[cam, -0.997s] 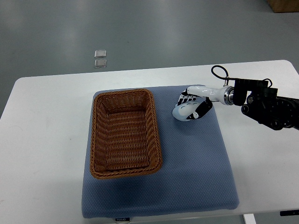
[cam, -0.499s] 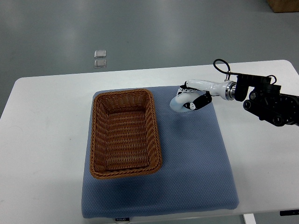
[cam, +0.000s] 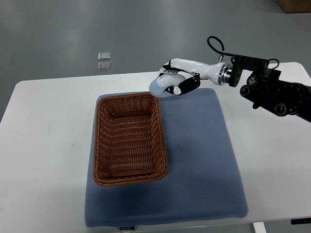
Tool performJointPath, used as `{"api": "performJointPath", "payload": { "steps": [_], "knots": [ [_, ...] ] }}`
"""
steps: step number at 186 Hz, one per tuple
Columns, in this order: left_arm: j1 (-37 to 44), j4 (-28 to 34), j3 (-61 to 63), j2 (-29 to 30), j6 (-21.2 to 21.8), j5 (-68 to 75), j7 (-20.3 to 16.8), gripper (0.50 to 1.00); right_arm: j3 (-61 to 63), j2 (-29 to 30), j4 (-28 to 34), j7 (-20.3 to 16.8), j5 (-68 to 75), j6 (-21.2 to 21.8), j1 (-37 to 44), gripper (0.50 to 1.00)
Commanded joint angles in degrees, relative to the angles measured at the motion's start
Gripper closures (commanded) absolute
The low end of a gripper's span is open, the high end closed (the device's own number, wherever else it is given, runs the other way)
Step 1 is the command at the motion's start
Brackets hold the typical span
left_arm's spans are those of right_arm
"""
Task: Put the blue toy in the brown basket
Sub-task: 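Lift the plush toy with the right hand and carry it over the basket, then open the right hand to release the toy into the basket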
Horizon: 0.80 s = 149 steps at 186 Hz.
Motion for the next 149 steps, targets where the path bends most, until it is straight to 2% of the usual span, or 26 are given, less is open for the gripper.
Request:
{"api": "performJointPath", "payload": {
  "steps": [1, 30, 71, 73, 78, 85, 86, 87, 88, 89, 90, 91, 92, 93, 94, 100, 108, 149],
  "knots": [
    [0.0, 0.0, 0.0, 0.0, 0.0, 0.0, 0.0, 0.5, -0.7, 5.1, 0.2, -0.3, -0.5, -0.1, 0.1, 1.0],
    [0.0, 0.0, 0.0, 0.0, 0.0, 0.0, 0.0, 0.5, -3.5, 11.3, -0.4, -0.7, -1.3, -0.3, -0.3, 1.0],
    [0.0, 0.0, 0.0, 0.0, 0.0, 0.0, 0.0, 0.5, -7.1, 13.9, -1.3, -0.7, -1.5, -0.9, -1.5, 1.0],
    [0.0, 0.0, 0.0, 0.0, 0.0, 0.0, 0.0, 0.5, -7.1, 13.9, -1.3, -0.7, -1.5, -0.9, -1.5, 0.993],
    [0.0, 0.0, 0.0, 0.0, 0.0, 0.1, 0.0, 0.5, -7.1, 13.9, -1.3, -0.7, -1.5, -0.8, -1.5, 0.924],
    [0.0, 0.0, 0.0, 0.0, 0.0, 0.0, 0.0, 0.5, -7.1, 13.9, -1.3, -0.7, -1.4, -0.8, -1.6, 0.865],
    [0.0, 0.0, 0.0, 0.0, 0.0, 0.0, 0.0, 0.5, -7.1, 13.9, -1.3, -0.7, -1.4, -0.8, -1.6, 0.84],
    [0.0, 0.0, 0.0, 0.0, 0.0, 0.0, 0.0, 0.5, -7.1, 13.9, -1.3, -0.7, -1.4, -0.8, -1.6, 0.84],
    [0.0, 0.0, 0.0, 0.0, 0.0, 0.1, 0.0, 0.5, -7.1, 13.9, -1.3, -0.7, -1.3, -0.8, -1.6, 0.81],
    [0.0, 0.0, 0.0, 0.0, 0.0, 0.1, 0.0, 0.5, -7.1, 13.9, -1.3, -0.7, -1.3, -0.8, -1.6, 0.81],
    [0.0, 0.0, 0.0, 0.0, 0.0, 0.0, 0.0, 0.5, -7.1, 13.9, -1.3, -0.7, -1.2, -0.8, -1.7, 0.775],
    [0.0, 0.0, 0.0, 0.0, 0.0, 0.0, 0.0, 0.5, -7.1, 13.9, -1.3, -0.7, -1.2, -0.8, -1.7, 0.775],
    [0.0, 0.0, 0.0, 0.0, 0.0, 0.0, 0.0, 0.5, -7.1, 13.9, -1.3, -0.7, -1.0, -0.8, -1.7, 0.744],
    [0.0, 0.0, 0.0, 0.0, 0.0, 0.0, 0.0, 0.5, -7.1, 13.9, -1.3, -0.7, -1.0, -0.8, -1.7, 0.744],
    [0.0, 0.0, 0.0, 0.0, 0.0, 0.0, 0.0, 0.5, -7.1, 13.9, -1.3, -0.7, -1.0, -0.8, -1.7, 0.716],
    [0.0, 0.0, 0.0, 0.0, 0.0, 0.1, 0.0, 0.5, -7.1, 13.8, -1.3, -0.7, -0.6, -0.6, -1.7, 0.658],
    [0.0, 0.0, 0.0, 0.0, 0.0, 0.0, 0.0, 0.5, -7.1, 13.7, -1.3, -0.7, -0.5, -0.4, -1.7, 0.642],
    [0.0, 0.0, 0.0, 0.0, 0.0, 0.1, 0.0, 0.5, -4.8, 12.3, -1.3, -0.8, 0.3, -0.8, -1.9, 0.64]
  ]
}}
